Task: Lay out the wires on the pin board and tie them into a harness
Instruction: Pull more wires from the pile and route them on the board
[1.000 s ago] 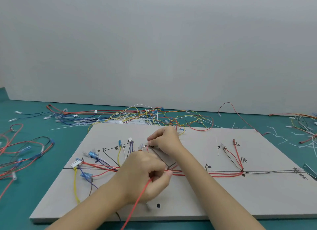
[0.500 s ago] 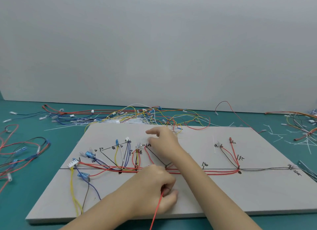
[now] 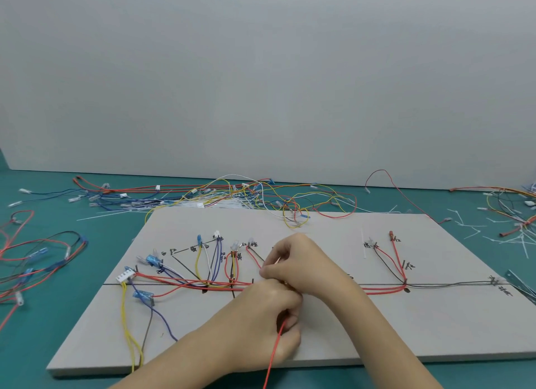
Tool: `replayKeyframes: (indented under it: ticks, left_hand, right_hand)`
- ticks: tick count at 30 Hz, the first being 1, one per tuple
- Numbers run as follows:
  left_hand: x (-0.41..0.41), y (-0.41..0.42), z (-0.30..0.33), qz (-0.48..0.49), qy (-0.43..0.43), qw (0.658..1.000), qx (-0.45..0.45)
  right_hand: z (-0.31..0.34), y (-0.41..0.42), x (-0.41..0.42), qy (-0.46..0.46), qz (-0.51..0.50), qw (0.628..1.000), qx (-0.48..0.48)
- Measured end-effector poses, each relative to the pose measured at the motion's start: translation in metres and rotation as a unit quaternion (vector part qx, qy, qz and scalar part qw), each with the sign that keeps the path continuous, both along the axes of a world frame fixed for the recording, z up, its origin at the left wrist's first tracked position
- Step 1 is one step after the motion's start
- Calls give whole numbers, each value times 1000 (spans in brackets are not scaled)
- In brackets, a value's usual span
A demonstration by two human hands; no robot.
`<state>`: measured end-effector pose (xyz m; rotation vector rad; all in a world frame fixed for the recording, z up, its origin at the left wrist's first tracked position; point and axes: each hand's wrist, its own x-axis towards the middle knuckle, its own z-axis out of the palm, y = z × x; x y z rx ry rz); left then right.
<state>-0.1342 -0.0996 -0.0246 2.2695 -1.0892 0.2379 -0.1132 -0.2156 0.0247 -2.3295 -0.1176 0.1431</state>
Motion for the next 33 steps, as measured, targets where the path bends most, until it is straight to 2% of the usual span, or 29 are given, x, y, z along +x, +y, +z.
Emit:
replayKeyframes:
  ticks: [1,5,9,14,19,29,33]
  left_hand:
    - [-2,10,-5,-3,-34,999,-28]
    - [-10,15,3,-29,-71,995,-56]
    - [-11,17,10,-22,-65,993,-95]
    - [-13,19,19,-30,-98,992,-70]
    - [-7,32,31,21,-134,988,-77]
    - [21,55,40,77,-7,993,-85]
    - [25,53,31,71,12,997,-41]
  right_hand:
    - [1,0,-1,7,-7,1000,1]
    - [3,-2,-5,57,-25,997,46]
    - [4,-6,-10,69,-20,996,54]
    - [6,-6,-14,71,-5,997,40]
    - [4,-4,-15,76,1,995,66]
    - [5,-8,-18,129,19,987,94]
    - [7,-15,-22,137,38,984,107]
